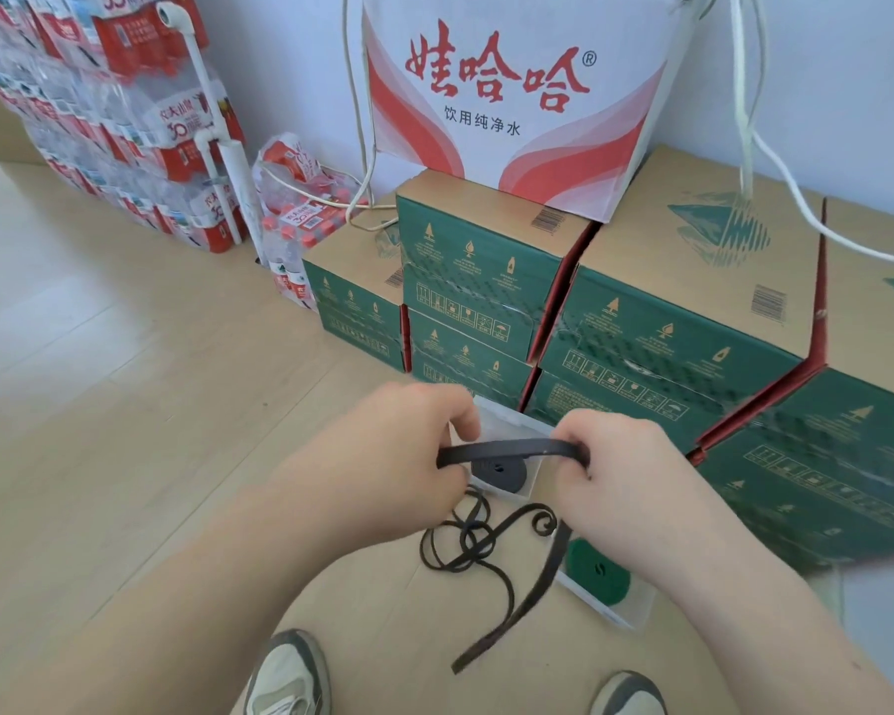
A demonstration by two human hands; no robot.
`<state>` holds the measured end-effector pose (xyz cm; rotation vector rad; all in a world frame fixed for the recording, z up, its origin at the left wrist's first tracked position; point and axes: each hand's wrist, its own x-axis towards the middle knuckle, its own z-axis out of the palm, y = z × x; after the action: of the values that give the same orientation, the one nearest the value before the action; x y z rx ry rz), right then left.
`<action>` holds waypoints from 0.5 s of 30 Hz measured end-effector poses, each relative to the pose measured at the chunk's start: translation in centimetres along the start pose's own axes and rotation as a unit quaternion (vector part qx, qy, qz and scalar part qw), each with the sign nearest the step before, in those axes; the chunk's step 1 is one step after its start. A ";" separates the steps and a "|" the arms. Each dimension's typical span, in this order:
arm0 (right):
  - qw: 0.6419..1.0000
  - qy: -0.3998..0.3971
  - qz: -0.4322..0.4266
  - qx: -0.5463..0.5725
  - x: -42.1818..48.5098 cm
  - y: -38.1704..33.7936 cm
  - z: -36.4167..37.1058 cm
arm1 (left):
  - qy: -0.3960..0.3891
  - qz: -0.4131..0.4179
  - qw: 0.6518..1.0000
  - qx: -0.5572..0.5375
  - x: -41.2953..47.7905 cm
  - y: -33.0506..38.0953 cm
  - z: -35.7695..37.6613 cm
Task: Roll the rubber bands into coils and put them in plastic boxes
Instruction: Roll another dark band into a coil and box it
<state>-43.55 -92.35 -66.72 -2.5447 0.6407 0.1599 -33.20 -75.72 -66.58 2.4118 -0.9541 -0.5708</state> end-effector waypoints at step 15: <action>0.969 0.098 -0.128 0.185 0.3 0.1 0.4 | 0.258 0.137 0.951 -0.103 0.1 0.2 -0.2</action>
<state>-43.28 -92.33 -67.16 -2.2640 0.3658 -0.2806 -33.11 -75.82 -66.29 2.0374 -0.9172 0.0645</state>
